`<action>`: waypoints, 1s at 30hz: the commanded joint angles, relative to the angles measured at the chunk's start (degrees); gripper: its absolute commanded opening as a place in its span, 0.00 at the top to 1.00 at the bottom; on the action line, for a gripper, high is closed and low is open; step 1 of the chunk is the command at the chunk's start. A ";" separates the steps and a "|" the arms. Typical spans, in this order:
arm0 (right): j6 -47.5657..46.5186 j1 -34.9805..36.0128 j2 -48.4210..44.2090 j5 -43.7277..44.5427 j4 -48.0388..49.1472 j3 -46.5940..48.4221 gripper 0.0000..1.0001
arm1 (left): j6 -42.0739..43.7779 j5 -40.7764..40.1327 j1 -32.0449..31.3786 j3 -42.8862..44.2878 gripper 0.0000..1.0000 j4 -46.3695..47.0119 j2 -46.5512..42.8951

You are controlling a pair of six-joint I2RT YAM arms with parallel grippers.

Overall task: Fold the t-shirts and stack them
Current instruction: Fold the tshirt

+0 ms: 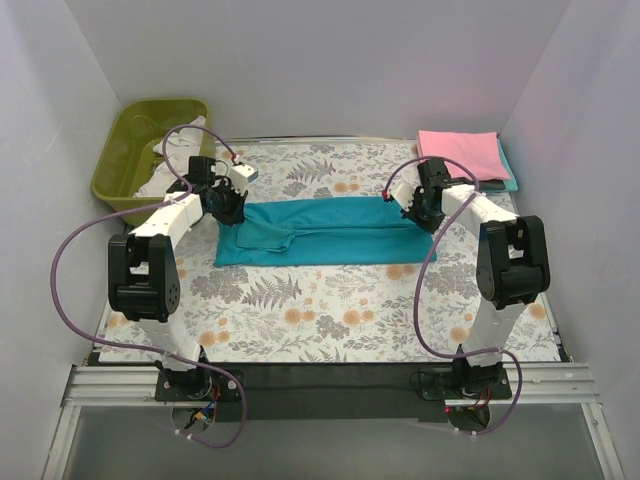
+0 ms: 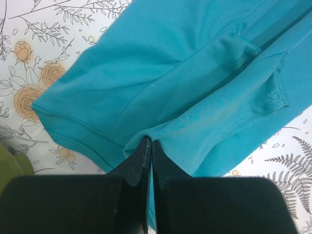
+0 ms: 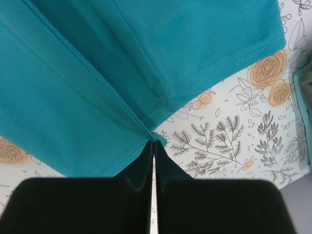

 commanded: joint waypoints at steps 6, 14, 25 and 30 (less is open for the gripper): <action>1.42 -0.45 4.21 1.20 1.20 5.24 0.73 | -3.22 -1.44 0.58 2.61 0.84 3.47 2.32; 5.63 -0.45 -3.94 0.42 -1.08 5.06 0.29 | -9.73 1.19 1.11 1.74 0.55 -2.06 -5.75; 11.09 -0.19 -5.90 -8.37 -5.48 0.32 0.58 | -22.30 -1.53 1.11 -8.37 0.53 -1.54 -8.23; 11.44 -0.28 -5.37 -8.90 -5.57 0.23 0.59 | -24.77 -2.76 1.11 -7.94 0.58 -0.22 -4.63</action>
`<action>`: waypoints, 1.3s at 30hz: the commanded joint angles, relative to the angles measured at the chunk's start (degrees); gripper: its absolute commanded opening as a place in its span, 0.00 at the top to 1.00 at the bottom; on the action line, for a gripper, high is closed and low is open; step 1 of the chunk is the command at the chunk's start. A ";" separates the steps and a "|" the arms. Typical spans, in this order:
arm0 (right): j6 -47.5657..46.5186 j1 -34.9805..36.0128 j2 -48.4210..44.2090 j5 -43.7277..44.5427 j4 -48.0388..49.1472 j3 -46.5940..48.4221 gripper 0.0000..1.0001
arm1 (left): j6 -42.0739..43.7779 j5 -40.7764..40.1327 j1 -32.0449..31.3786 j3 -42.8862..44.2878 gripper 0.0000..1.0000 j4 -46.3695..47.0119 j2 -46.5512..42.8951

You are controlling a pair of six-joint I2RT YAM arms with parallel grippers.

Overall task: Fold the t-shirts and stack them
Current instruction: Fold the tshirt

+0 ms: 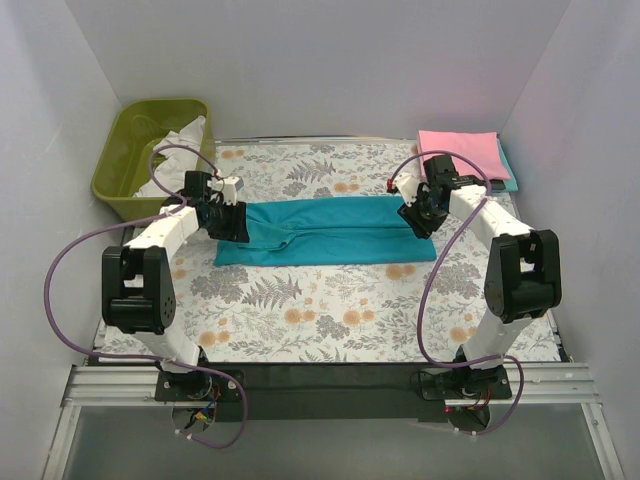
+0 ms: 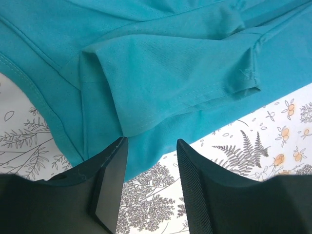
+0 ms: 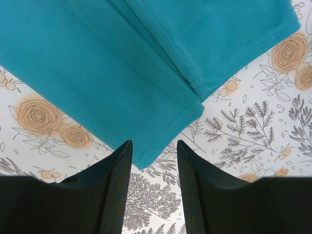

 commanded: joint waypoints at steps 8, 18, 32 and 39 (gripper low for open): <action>0.93 -0.26 1.04 -1.40 -1.02 0.40 0.60 | -3.79 -2.44 0.13 1.25 0.60 1.99 6.07; 0.31 -0.17 2.35 -0.88 -1.03 0.67 0.62 | -4.14 1.51 0.13 5.71 0.90 2.08 5.28; 0.13 -0.17 4.64 -0.79 -1.03 2.07 0.62 | -9.77 7.14 0.13 26.90 0.90 2.69 21.35; 0.05 -0.17 3.94 -0.79 -1.20 2.16 0.61 | -9.24 6.26 0.13 29.03 0.61 2.96 21.03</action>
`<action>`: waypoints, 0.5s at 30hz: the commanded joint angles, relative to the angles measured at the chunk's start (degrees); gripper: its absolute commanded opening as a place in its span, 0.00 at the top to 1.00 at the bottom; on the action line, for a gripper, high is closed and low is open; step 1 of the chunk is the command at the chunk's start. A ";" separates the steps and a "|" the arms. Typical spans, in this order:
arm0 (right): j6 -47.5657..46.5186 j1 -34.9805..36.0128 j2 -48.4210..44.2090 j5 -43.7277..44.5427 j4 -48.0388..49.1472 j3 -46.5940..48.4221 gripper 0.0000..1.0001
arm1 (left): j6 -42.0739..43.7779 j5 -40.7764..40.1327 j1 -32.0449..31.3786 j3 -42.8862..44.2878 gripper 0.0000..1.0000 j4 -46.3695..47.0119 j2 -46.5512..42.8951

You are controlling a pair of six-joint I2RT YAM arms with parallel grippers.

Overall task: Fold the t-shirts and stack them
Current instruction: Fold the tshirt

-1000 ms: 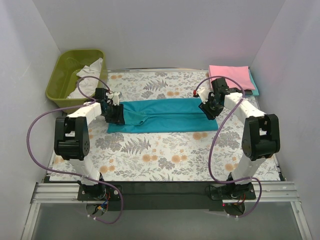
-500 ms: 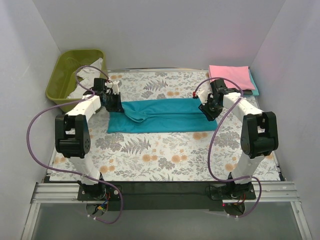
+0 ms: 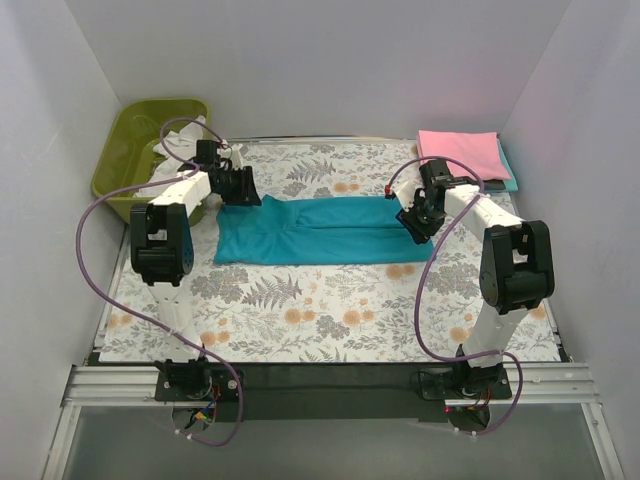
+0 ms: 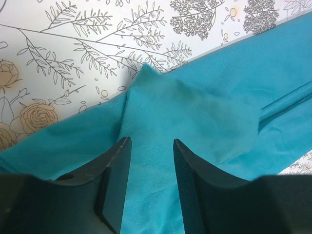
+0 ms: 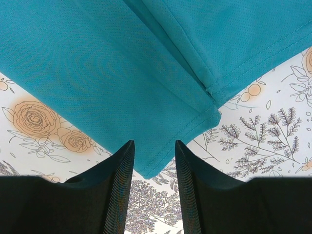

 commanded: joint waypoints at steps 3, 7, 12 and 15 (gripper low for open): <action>0.20 -0.26 0.11 -0.81 -0.33 2.32 0.61 | 0.60 0.03 0.22 -3.05 0.62 2.00 -9.68; 0.90 -0.17 1.52 -2.04 0.02 3.54 0.61 | 0.86 -1.20 0.13 -9.82 0.64 3.76 -16.11; 2.13 -0.17 5.64 -3.97 0.11 6.27 0.64 | 1.47 -2.52 0.04 -17.81 0.65 4.38 -19.28; 1.70 -0.17 7.93 -3.45 0.37 5.31 0.67 | 3.05 -2.52 0.04 -18.10 0.66 5.69 -19.02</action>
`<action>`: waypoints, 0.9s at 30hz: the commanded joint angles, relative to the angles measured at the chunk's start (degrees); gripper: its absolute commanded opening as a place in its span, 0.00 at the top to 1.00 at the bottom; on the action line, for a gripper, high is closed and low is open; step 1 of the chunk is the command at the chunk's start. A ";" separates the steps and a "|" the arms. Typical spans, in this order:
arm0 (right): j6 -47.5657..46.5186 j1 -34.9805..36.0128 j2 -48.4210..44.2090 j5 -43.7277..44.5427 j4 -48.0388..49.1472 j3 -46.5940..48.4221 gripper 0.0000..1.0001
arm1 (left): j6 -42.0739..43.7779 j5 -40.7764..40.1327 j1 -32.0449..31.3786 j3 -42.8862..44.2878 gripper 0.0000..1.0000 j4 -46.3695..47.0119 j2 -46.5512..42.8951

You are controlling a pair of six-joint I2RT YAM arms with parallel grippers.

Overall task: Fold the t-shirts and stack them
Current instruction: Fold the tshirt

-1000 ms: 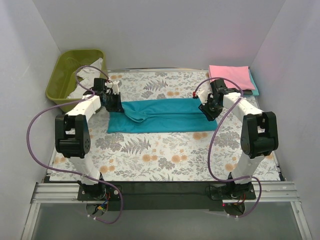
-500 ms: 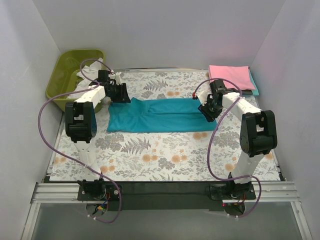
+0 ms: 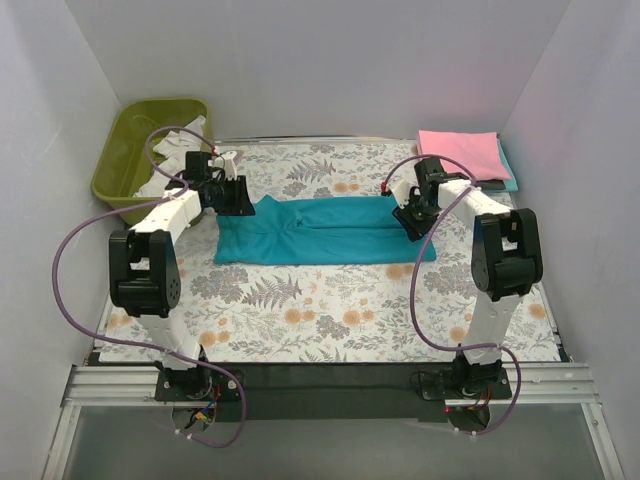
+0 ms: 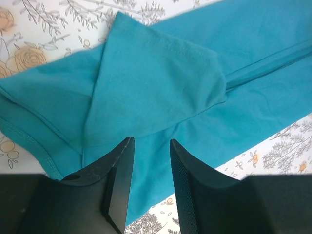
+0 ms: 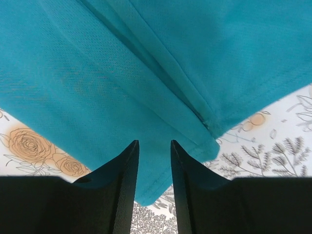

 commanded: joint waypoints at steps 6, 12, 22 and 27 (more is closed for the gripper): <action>0.27 -0.17 2.79 0.10 1.41 -2.73 0.70 | 6.21 2.65 0.00 10.50 0.64 2.66 8.71; 0.36 -0.17 1.73 0.63 1.15 -2.82 0.70 | 6.21 3.45 -0.44 22.19 0.57 3.19 19.43; -0.17 -0.26 1.99 0.89 0.80 -2.30 0.70 | 4.72 8.81 -1.06 25.37 0.53 4.33 25.51; -0.17 -0.17 2.17 0.98 0.88 -2.12 0.70 | 3.05 10.30 -1.06 25.98 0.56 4.86 27.62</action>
